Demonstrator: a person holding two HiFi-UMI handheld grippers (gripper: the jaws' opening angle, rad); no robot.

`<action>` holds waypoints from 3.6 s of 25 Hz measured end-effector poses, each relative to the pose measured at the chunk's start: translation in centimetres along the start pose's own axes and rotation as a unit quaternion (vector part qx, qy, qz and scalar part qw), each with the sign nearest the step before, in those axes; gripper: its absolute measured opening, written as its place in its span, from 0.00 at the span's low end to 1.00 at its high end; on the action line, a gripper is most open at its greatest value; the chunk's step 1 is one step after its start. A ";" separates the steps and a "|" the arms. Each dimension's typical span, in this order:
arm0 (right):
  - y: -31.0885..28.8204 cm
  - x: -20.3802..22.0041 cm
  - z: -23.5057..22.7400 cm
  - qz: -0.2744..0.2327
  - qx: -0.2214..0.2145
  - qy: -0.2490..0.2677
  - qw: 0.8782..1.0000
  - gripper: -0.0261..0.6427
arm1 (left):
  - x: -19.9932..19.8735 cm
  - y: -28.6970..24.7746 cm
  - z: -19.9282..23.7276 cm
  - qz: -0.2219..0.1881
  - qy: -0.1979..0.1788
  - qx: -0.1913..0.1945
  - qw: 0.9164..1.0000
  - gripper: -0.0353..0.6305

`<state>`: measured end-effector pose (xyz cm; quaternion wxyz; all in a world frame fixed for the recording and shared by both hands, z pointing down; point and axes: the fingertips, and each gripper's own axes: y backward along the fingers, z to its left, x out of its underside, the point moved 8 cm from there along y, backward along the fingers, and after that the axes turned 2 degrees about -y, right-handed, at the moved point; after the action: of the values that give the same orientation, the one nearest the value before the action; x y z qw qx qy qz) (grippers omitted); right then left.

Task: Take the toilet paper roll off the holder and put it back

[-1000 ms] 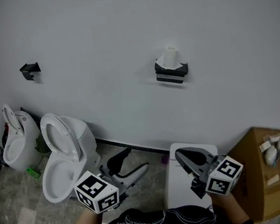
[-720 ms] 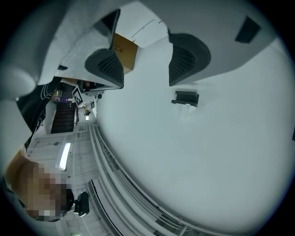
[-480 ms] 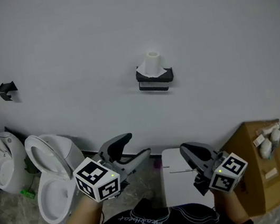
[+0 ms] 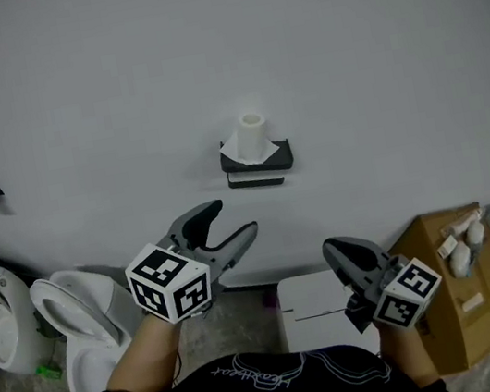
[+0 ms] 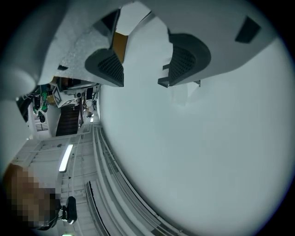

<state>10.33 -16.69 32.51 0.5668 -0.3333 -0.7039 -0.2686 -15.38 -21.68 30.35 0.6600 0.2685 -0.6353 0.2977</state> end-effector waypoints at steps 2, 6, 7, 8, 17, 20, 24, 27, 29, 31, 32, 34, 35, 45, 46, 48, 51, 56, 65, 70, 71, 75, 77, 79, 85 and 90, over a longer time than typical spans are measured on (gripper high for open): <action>-0.5 -0.4 -0.7 -0.002 0.009 0.004 1.000 0.05 | -0.6 -1.5 1.5 0.005 -0.017 -0.006 1.000 0.50; -1.2 -0.7 -2.2 -0.007 0.027 0.005 1.000 0.05 | -1.3 -4.5 4.1 0.018 -0.060 -0.027 0.998 0.50; -1.3 -0.7 -2.5 -0.008 0.032 0.004 0.999 0.05 | -1.3 -5.3 4.7 0.021 -0.065 -0.028 0.997 0.50; -1.4 -0.7 -2.9 -0.009 0.037 0.003 0.999 0.05 | -1.3 -6.1 5.3 0.023 -0.067 -0.027 0.997 0.50; -1.1 -0.7 -5.7 -0.019 0.076 -0.002 0.997 0.05 | -1.6 -12.1 10.1 0.037 -0.073 -0.028 0.996 0.50; -1.4 -0.8 -6.9 -0.032 0.078 -0.010 0.996 0.05 | -1.6 -13.9 11.2 0.046 -0.084 -0.031 0.995 0.50; -2.2 -0.2 -8.5 -0.017 0.085 -0.018 0.996 0.05 | -1.6 -15.7 12.1 0.052 -0.093 -0.022 0.994 0.50; -3.3 0.4 -9.3 -0.005 0.079 -0.019 0.997 0.05 | -1.5 -16.5 12.7 0.053 -0.101 -0.018 0.993 0.50; -3.7 0.6 -9.8 -0.003 0.076 -0.021 0.997 0.05 | -1.4 -17.0 12.9 0.056 -0.099 -0.016 0.993 0.50; -4.0 0.8 -10.4 -0.003 0.076 -0.024 0.997 0.05 | -1.4 -17.4 13.2 0.058 -0.093 -0.014 0.994 0.50; -4.1 1.0 -10.7 -0.002 0.076 -0.026 0.997 0.05 | -1.4 -17.5 13.4 0.058 -0.090 -0.013 0.994 0.50; -4.5 1.3 -11.2 -0.001 0.075 -0.031 0.997 0.05 | -1.4 -17.7 13.6 0.059 -0.089 -0.010 0.994 0.49; -4.7 1.5 -11.4 0.000 0.073 -0.032 0.997 0.05 | -1.4 -17.8 13.6 0.061 -0.090 -0.008 0.994 0.49; -5.6 2.8 -12.8 0.007 0.072 -0.044 0.996 0.05 | -1.6 -18.1 13.9 0.075 -0.096 0.008 0.993 0.44; -5.6 2.9 -12.7 0.009 0.071 -0.043 0.997 0.05 | -1.7 -18.1 13.9 0.078 -0.095 0.009 0.992 0.43; -5.6 3.1 -12.6 0.013 0.071 -0.042 0.996 0.05 | -1.9 -18.1 13.9 0.083 -0.096 0.010 0.992 0.43; -5.1 3.7 -12.5 0.022 0.077 -0.048 0.996 0.05 | -1.9 -17.9 13.7 0.079 -0.097 0.002 0.992 0.43; -4.0 3.7 -11.5 0.024 0.084 -0.045 0.995 0.05 | -3.0 -17.0 13.3 0.061 -0.092 -0.006 0.994 0.43; -1.6 3.5 -9.5 0.012 0.085 -0.057 0.995 0.05 | -5.9 -13.8 10.3 0.030 -0.107 -0.014 0.994 0.43; -0.6 3.0 -7.7 0.015 0.076 -0.050 0.996 0.05 | -6.7 -10.9 7.6 0.010 -0.089 0.001 0.996 0.43; -0.3 2.9 -7.4 0.016 0.074 -0.049 0.996 0.05 | -6.8 -10.3 7.0 0.007 -0.084 0.003 0.996 0.43; 0.6 2.8 -6.3 0.019 0.065 -0.051 0.996 0.05 | -6.6 -8.0 4.6 -0.002 -0.068 0.013 0.998 0.43; 1.0 2.8 -5.8 0.021 0.060 -0.050 0.997 0.05 | -6.2 -7.0 3.3 -0.002 -0.067 0.015 0.998 0.43; 1.2 2.9 -5.3 0.021 0.054 -0.049 0.997 0.05 | -5.4 -5.9 2.2 -0.001 -0.064 0.015 0.998 0.43; 1.8 3.5 -4.1 0.027 0.036 -0.057 0.997 0.05 | -3.0 -3.6 -0.3 -0.001 -0.042 0.017 0.999 0.43; 2.1 3.9 -3.2 0.029 0.026 -0.060 0.997 0.05 | -0.6 -2.5 -1.9 0.013 -0.021 0.007 1.000 0.43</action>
<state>13.36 -17.11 37.03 0.5392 -0.3541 -0.7337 -0.2134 -12.31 -22.03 29.68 0.6408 0.2710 -0.6506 0.3044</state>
